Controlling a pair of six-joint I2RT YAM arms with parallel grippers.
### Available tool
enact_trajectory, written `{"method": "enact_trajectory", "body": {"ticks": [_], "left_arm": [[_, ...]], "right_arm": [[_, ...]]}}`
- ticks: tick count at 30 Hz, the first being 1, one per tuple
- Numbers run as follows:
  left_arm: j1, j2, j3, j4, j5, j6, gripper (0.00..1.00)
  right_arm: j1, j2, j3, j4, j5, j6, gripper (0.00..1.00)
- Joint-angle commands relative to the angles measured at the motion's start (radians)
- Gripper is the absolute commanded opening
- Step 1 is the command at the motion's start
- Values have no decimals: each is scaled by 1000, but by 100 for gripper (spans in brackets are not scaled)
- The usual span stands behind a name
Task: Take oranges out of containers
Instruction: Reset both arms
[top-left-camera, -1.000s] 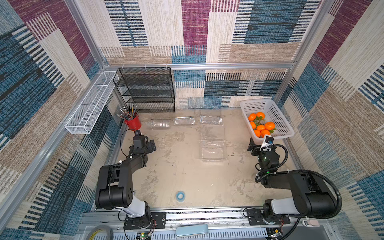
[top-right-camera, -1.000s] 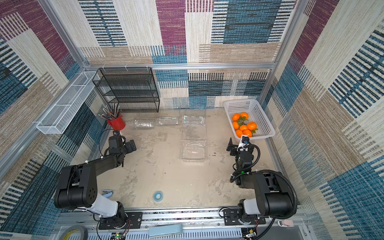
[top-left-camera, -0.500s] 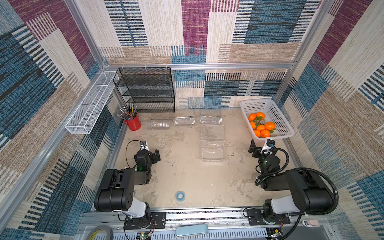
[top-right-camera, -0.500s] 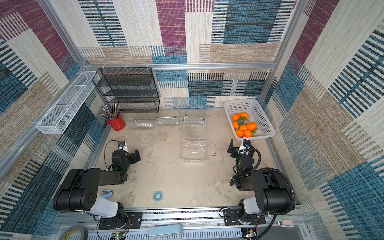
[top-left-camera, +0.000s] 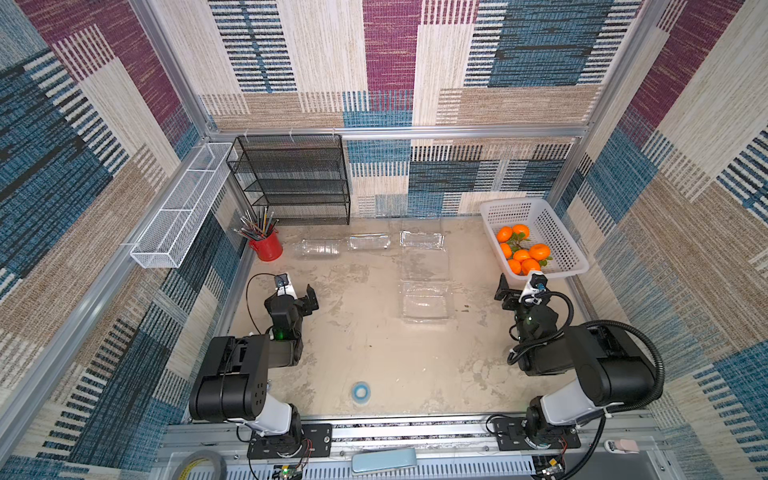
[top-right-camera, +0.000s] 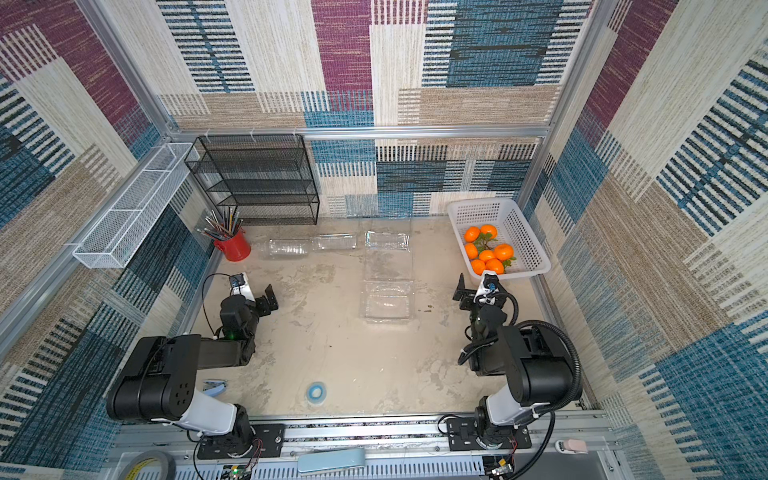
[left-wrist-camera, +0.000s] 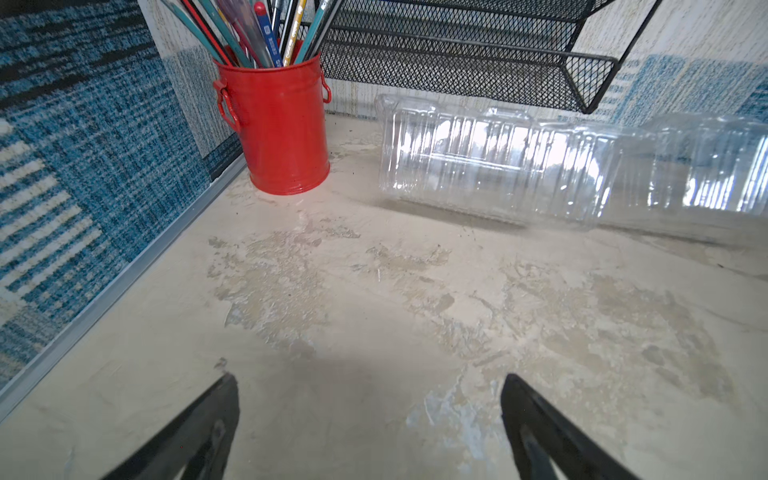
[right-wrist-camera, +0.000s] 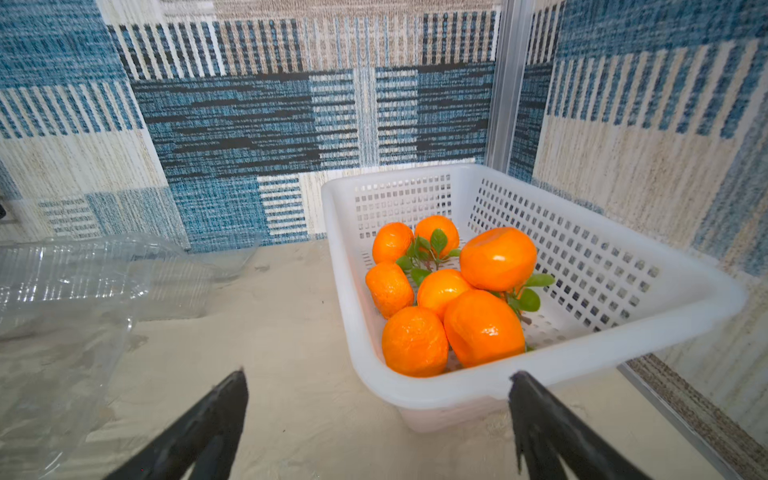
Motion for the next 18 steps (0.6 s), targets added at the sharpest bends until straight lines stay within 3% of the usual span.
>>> {"method": "enact_trajectory", "body": {"ticks": [1, 18], "left_arm": [[-5, 5, 27, -54, 3, 37, 99], [-4, 7, 33, -60, 6, 39, 99]], "right_arm": [[-4, -9, 7, -33, -18, 16, 98], [-2, -13, 3, -23, -27, 0, 98]]}}
